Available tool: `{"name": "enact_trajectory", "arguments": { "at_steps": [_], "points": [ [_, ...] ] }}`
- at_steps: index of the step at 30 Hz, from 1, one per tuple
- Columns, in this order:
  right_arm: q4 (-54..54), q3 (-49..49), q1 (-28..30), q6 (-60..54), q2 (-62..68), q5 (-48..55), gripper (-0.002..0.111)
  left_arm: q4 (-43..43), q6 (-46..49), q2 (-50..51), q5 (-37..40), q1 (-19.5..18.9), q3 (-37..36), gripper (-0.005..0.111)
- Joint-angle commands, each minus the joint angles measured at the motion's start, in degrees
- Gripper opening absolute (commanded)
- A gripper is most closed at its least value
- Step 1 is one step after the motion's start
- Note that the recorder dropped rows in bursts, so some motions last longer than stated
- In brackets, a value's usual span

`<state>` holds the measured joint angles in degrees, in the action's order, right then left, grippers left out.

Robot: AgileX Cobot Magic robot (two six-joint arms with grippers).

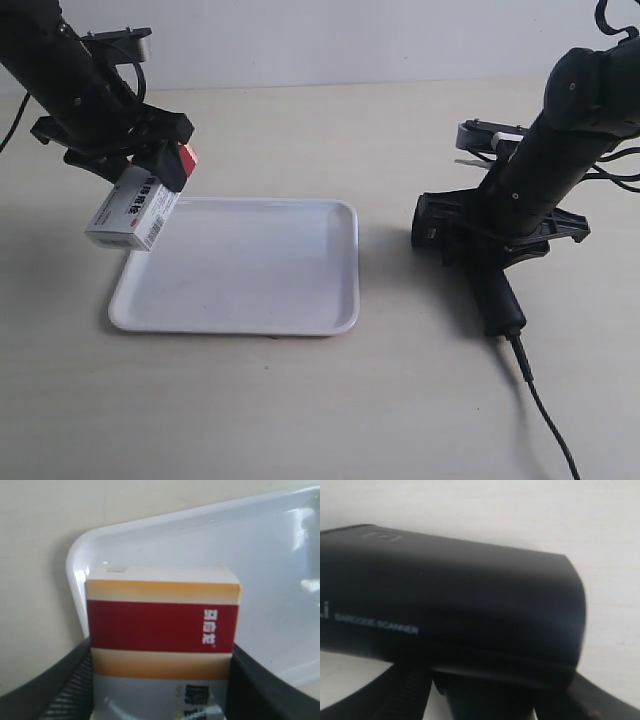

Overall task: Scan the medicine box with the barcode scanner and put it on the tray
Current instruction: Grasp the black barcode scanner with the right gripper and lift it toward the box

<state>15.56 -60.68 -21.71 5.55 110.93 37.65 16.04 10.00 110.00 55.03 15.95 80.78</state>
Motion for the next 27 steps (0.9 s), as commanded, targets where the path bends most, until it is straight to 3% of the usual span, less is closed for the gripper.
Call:
{"name": "enact_trajectory", "arguments": {
  "at_steps": [1, 6, 11, 19, 27],
  "points": [
    [-1.05, -0.34, 0.04, -0.09, 0.11, -0.34, 0.018, 0.93, 0.38, -0.74, -0.27, 0.16, 0.47, 0.0],
    [-1.19, -0.34, 0.04, -1.58, 0.11, 2.29, 0.0, 2.11, 0.27, -0.74, -0.15, 0.16, 0.47, 0.0],
    [-2.9, -0.34, -0.89, -1.34, -4.56, 5.55, 0.0, 2.54, -1.69, -0.74, 0.08, 0.16, 0.47, 0.0],
    [-4.24, -0.45, -10.73, 0.91, -9.02, 5.5, 0.0, 3.17, -1.93, -0.63, -0.37, 0.16, 0.47, 0.0],
    [-4.24, -4.16, -15.34, 2.16, -9.02, 6.14, 0.0, 2.49, -2.72, -0.63, -2.45, 3.99, 0.47, 0.0]
  ]
}}
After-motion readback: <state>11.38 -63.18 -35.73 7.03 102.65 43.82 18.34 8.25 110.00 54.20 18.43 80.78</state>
